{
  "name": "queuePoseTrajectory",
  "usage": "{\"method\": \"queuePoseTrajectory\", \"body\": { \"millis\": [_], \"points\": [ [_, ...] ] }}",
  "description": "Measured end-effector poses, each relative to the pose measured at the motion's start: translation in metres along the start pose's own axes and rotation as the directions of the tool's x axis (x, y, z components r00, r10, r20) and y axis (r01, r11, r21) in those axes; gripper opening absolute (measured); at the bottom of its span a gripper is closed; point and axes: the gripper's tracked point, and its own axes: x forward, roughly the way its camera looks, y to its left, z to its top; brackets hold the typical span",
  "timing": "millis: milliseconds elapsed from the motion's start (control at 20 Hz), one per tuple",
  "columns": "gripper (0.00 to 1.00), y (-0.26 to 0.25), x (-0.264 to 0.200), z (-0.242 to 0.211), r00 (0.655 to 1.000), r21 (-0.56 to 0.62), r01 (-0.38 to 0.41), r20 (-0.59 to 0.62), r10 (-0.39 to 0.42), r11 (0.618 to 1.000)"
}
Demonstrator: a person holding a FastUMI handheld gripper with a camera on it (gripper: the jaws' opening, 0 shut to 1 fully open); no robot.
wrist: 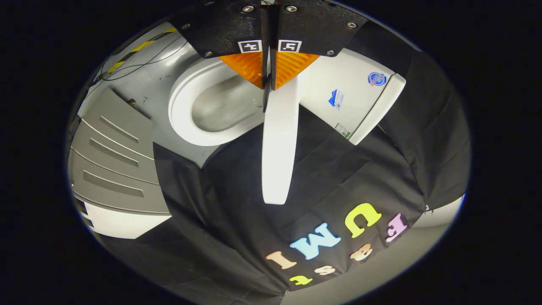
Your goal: Open the toilet lid.
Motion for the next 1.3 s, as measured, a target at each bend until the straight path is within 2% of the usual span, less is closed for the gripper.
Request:
{"method": "queuePoseTrajectory", "body": {
  "millis": [300, 650, 1300],
  "points": [
    [0.00, 0.046, -0.004, 0.002, 1.000, -0.206, -0.020, 0.015, 0.024, 0.978],
    [0.00, 0.086, -0.006, -0.004, 0.999, -0.312, -0.047, 0.008, 0.052, 0.949],
    [0.00, 0.132, -0.004, -0.016, 0.994, -0.355, -0.105, -0.016, 0.107, 0.929]
  ]
}}
